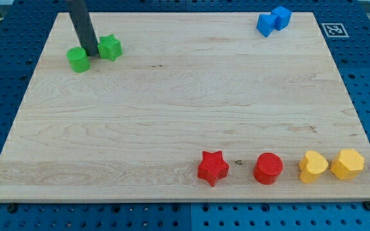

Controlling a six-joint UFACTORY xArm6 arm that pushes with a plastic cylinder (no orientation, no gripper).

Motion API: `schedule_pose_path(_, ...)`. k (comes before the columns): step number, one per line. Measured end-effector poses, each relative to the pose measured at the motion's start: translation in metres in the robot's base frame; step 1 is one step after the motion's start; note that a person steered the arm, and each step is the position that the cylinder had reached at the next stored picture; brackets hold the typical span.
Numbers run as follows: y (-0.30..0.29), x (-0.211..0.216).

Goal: Move the green circle toward the bottom left

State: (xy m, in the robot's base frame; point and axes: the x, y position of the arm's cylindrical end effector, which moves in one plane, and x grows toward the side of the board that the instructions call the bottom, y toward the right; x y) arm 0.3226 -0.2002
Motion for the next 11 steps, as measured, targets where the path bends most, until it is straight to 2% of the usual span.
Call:
schedule_pose_path(2,-0.052,-0.019)
schedule_pose_path(3,-0.037,0.011)
schedule_pose_path(5,0.053,0.09)
schedule_pose_path(7,0.082,0.086)
schedule_pose_path(9,0.083,0.155)
schedule_pose_path(10,0.083,0.165)
schedule_pose_path(11,0.076,0.157)
